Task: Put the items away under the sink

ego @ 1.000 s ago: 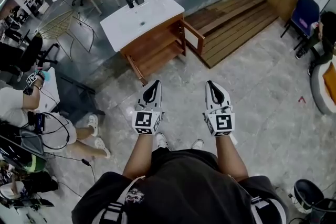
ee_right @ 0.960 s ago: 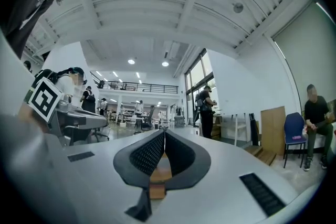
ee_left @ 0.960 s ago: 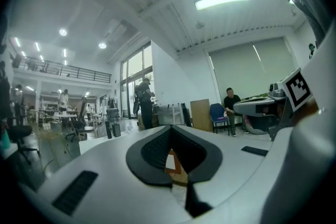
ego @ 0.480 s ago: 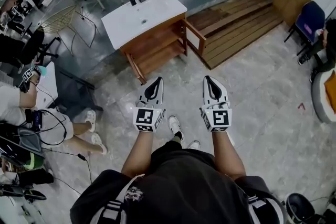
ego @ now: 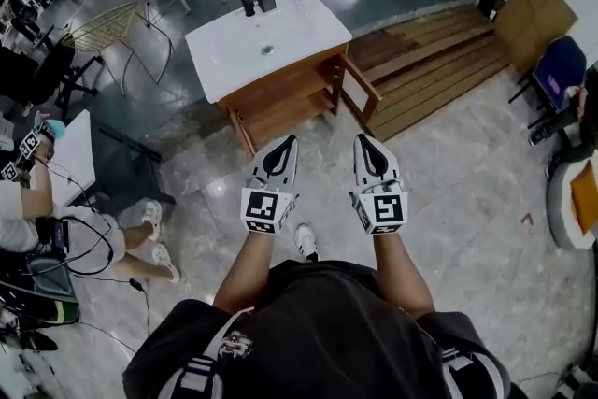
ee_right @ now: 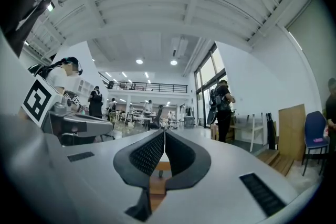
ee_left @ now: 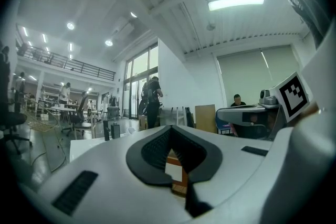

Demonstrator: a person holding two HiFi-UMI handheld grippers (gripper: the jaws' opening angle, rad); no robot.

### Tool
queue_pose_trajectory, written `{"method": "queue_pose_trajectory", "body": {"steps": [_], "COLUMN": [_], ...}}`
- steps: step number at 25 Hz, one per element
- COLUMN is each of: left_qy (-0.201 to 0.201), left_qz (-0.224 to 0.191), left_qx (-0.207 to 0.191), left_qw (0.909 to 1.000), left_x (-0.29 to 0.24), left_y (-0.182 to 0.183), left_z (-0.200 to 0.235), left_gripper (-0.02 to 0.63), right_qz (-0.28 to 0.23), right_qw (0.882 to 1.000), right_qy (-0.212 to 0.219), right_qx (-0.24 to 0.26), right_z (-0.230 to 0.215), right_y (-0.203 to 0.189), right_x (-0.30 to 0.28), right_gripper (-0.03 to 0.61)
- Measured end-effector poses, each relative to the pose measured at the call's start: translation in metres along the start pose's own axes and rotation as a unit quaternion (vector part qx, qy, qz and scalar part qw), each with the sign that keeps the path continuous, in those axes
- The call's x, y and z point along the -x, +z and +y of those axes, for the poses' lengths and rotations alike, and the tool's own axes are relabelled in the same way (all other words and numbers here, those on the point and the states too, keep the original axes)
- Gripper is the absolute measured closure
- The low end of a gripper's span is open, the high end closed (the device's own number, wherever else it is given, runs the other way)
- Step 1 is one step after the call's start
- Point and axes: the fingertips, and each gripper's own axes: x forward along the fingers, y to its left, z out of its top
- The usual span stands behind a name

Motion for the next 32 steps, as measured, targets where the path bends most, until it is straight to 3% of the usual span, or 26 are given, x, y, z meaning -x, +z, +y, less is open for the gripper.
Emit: {"method": "queue_pose_trajectory", "body": {"steps": [4,8,16,22,32], "left_qy": [-0.001,-0.002,0.008,0.03,0.087], "left_qz": [-0.004,-0.002,0.002,0.011,0.025], "left_qx": [0.014,0.044,0.043,0.042,0.034], "left_qw": [0.9999,0.999,0.999,0.9986,0.9953], "left_x": [-0.018,-0.024,-0.034,-0.042,-0.097], "left_y": [-0.003,-0.016,-0.03,-0.037,-0.047], "left_z": [0.037,0.061,0.098,0.122,0.164], "left_gripper": [0.607,0.607,0.607,0.607,0.607], "right_qz": [0.005,0.03,0.051,0.052,0.054], "right_qw": [1.0,0.999,0.998,0.996,0.993], "right_qy": [0.012,0.013,0.03,0.065,0.1], "right_qx": [0.011,-0.011,-0.015,-0.018,-0.024], "right_z": [0.011,0.019,0.032,0.042,-0.001], "right_y": [0.002,-0.009,-0.019,-0.022,-0.05], "right_x": [-0.046,-0.078,-0.115,-0.149,-0.222], "right_gripper": [0.554,0.554,0.554,0.554,0.554]}}
